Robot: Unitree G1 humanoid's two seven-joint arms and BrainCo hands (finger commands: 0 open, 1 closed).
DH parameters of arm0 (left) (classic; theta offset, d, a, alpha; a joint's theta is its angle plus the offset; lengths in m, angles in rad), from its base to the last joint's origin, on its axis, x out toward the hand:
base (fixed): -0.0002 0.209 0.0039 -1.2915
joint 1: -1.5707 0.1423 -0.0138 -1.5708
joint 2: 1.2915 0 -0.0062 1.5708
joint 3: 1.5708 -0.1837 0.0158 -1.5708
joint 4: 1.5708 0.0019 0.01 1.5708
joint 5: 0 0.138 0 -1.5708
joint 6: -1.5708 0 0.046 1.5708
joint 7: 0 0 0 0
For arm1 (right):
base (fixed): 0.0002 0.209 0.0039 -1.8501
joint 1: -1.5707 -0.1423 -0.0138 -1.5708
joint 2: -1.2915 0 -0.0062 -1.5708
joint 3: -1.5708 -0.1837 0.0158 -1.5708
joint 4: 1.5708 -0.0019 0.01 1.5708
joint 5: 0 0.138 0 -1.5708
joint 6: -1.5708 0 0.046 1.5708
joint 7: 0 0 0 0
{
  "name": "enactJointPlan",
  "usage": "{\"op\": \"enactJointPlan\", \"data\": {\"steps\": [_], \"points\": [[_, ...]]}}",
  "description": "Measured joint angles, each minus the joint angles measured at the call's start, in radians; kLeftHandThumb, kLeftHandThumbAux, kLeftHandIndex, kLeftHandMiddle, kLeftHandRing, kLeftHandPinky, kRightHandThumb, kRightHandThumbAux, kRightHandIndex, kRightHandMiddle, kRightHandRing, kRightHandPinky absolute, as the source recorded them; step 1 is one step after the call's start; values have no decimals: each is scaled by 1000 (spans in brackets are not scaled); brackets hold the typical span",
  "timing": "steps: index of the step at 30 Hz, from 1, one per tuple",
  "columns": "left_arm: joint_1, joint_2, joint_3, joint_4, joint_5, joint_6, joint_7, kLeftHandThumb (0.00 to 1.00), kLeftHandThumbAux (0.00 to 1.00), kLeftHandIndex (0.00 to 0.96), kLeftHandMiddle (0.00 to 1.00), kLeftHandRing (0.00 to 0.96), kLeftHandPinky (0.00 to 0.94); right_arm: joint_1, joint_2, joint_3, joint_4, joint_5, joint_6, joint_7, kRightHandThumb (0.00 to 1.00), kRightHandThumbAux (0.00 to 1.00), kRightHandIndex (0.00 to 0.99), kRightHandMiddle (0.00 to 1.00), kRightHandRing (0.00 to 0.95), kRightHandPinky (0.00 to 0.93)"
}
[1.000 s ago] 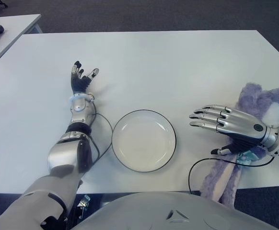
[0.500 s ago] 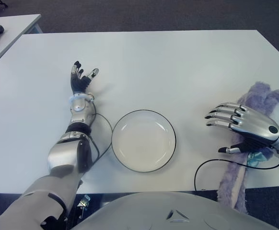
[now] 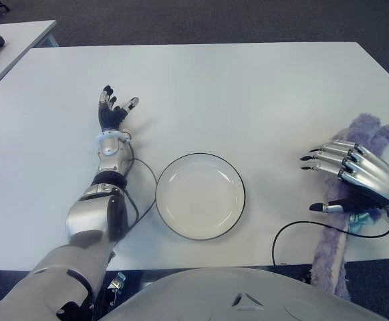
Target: Put the doll into the plate.
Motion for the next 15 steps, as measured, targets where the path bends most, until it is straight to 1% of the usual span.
{"op": "enactJointPlan", "data": {"steps": [3, 7, 10, 15], "points": [[0, 0, 2, 0, -1, 0, -2, 28, 832, 38, 15, 0, 29, -2, -2, 17, 4, -36, 20, -73, 128, 407, 295, 345, 319, 299], [1, 0, 3, 0, -2, 0, -5, 41, 823, 38, 15, 0, 31, -5, -13, 49, 8, -75, 53, -157, 162, 426, 297, 351, 326, 302], [1, 1, 5, 0, -3, 0, -6, 43, 817, 38, 14, 0, 32, -8, -24, 74, 10, -88, 76, -205, 180, 431, 295, 350, 325, 298], [2, 2, 6, 0, -4, 0, -6, 46, 813, 37, 14, 0, 32, -11, -44, 113, 11, -98, 107, -257, 182, 433, 285, 334, 307, 271]]}}
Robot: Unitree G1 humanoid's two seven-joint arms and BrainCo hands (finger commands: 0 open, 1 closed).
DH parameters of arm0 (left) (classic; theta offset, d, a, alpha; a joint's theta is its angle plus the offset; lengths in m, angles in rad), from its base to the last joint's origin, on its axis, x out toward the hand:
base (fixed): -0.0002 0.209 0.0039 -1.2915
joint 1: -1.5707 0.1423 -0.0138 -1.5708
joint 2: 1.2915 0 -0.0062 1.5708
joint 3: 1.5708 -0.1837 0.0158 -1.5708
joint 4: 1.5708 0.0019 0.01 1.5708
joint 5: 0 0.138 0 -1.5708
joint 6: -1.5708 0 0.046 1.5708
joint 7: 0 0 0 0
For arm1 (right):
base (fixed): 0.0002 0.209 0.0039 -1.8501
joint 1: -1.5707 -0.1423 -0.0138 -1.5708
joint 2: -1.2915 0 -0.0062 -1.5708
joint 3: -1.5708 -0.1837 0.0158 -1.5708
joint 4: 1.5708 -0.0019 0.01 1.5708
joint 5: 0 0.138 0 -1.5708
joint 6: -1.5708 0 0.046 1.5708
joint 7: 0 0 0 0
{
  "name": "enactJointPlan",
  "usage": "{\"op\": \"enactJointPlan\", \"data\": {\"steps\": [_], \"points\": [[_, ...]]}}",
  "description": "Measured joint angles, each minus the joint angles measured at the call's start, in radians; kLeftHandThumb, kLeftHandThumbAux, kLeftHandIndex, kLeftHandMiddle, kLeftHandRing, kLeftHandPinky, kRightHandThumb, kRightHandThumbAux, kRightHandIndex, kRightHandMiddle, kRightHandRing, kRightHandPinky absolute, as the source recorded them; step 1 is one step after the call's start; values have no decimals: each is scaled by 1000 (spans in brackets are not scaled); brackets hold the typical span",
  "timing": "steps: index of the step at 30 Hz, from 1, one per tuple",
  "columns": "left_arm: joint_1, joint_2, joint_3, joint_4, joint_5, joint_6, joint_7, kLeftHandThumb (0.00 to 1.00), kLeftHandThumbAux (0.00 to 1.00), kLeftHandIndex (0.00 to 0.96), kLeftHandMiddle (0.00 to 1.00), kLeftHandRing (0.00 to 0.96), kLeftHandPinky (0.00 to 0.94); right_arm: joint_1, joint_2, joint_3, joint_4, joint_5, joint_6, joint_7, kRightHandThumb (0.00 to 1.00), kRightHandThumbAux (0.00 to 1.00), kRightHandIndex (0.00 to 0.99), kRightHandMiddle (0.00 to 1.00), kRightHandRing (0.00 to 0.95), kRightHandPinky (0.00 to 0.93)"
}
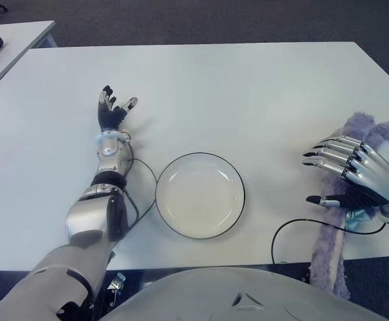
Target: Put the doll into the plate.
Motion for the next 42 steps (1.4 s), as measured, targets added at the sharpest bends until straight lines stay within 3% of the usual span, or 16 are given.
{"op": "enactJointPlan", "data": {"steps": [16, 23, 32, 42], "points": [[1, 6, 0, 4, -4, 0, -2, 45, 814, 32, 17, 0, 32, -6, -54, 87, -11, 16, 89, -8, 112, 427, 271, 305, 284, 273], [1, 11, 1, 8, -4, 1, -2, 23, 824, 33, 24, 7, 42, -19, -56, 121, -25, 21, 136, -4, 117, 432, 271, 303, 278, 254], [0, 17, -2, 11, -4, 11, -2, 0, 855, 21, 18, 1, 40, -40, -62, 159, -29, 24, 191, 3, 117, 423, 225, 248, 205, 166], [0, 18, -6, 12, -4, 17, -2, 0, 862, 16, 14, 0, 40, -37, -110, 195, -8, 14, 216, -42, 162, 378, 168, 197, 170, 164]]}}
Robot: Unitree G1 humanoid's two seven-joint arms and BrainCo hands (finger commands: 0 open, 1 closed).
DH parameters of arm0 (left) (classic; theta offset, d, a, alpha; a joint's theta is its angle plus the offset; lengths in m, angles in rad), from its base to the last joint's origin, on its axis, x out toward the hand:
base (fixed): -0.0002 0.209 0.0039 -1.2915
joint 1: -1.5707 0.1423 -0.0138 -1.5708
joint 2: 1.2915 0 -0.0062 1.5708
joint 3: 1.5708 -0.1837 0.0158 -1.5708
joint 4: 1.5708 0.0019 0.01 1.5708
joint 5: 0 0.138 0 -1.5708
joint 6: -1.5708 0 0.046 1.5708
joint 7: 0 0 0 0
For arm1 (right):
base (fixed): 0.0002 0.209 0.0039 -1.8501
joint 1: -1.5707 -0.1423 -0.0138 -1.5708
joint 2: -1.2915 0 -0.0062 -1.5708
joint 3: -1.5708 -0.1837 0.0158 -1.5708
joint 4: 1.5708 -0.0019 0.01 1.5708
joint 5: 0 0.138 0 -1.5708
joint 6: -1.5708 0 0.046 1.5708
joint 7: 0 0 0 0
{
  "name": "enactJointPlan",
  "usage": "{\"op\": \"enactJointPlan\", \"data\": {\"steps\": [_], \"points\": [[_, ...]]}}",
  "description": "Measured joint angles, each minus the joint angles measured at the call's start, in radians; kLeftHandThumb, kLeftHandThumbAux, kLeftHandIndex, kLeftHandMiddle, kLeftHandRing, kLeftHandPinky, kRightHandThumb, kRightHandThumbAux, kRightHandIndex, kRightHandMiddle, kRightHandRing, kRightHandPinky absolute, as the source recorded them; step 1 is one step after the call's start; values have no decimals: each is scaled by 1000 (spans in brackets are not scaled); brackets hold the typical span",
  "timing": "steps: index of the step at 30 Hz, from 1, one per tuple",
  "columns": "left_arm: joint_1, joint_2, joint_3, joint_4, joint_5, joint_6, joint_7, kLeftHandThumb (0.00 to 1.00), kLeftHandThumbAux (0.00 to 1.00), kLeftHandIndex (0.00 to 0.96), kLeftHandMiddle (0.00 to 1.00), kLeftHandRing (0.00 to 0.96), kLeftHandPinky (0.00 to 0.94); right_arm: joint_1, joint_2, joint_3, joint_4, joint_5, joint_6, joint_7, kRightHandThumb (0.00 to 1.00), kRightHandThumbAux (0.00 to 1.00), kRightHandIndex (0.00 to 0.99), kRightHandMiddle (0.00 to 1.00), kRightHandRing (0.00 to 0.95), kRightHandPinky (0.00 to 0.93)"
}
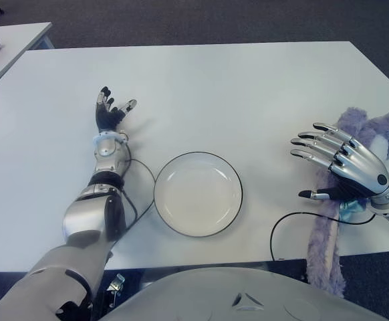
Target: Put the doll into the plate.
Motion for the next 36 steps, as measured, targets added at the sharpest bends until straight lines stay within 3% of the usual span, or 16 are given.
{"op": "enactJointPlan", "data": {"steps": [7, 18, 36], "points": [[0, 0, -2, 0, 0, 0, 0, 0, 861, 16, 14, 1, 47, 34, -37, 3, 22, 6, 7, -46, 191, 357, 188, 191, 169, 176], [0, 1, -3, 0, 1, 0, 1, 0, 863, 19, 14, 1, 42, 80, -55, 28, 99, -10, 36, -214, 100, 391, 230, 220, 200, 202], [0, 1, -5, 0, 1, 0, 3, 0, 839, 20, 13, 0, 22, 9, -58, 157, 256, -39, 79, -479, 142, 411, 267, 281, 275, 265]]}}
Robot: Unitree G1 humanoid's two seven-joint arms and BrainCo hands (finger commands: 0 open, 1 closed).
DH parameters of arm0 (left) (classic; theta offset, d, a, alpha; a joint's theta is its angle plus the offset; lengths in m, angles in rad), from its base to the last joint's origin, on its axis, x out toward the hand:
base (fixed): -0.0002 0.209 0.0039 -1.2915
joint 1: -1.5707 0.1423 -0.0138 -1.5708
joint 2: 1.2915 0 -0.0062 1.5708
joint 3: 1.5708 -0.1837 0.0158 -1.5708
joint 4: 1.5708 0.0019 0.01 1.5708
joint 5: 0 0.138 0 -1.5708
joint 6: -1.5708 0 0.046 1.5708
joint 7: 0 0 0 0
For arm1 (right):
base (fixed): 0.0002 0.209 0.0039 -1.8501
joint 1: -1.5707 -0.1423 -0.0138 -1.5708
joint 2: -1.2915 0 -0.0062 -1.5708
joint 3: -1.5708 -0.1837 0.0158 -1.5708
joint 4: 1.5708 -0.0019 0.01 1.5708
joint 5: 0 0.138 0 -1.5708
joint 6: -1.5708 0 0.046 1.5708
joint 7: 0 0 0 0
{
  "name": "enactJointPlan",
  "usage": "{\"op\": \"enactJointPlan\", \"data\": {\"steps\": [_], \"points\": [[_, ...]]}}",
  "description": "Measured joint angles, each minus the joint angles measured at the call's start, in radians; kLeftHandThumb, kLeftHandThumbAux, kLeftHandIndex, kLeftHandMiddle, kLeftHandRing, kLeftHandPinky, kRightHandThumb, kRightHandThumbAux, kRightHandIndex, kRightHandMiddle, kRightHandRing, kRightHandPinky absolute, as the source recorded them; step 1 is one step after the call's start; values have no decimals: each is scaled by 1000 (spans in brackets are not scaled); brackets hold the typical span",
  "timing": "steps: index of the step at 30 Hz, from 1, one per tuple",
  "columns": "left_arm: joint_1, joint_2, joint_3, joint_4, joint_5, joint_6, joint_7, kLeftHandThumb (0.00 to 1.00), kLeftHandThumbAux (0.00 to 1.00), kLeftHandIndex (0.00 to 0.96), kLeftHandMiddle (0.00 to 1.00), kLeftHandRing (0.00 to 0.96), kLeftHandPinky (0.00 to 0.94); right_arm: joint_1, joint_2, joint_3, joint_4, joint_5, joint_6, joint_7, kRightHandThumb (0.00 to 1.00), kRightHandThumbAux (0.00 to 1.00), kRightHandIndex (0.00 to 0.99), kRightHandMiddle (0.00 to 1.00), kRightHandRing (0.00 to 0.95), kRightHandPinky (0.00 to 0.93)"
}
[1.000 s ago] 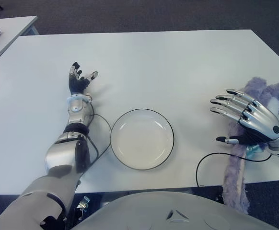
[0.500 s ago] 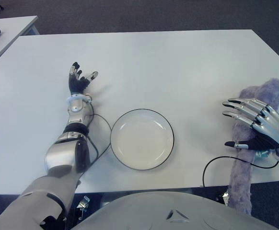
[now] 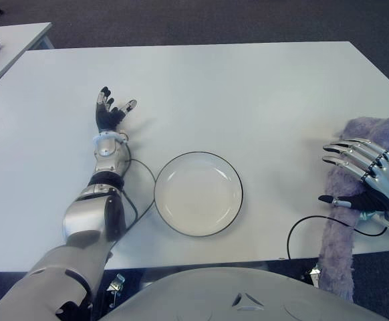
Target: Put the doll into the plate.
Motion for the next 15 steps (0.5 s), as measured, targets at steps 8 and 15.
{"op": "enactJointPlan", "data": {"steps": [8, 15], "points": [[0, 2, 2, 0, 0, 0, 0, 0, 828, 21, 16, 0, 33, -38, 0, 48, 39, 1, 20, -49, 144, 391, 270, 279, 273, 255], [1, 7, 3, 4, -1, 0, -3, 0, 841, 25, 22, 3, 43, -70, 0, 87, 50, 1, 47, -56, 138, 390, 273, 283, 273, 249]]}}
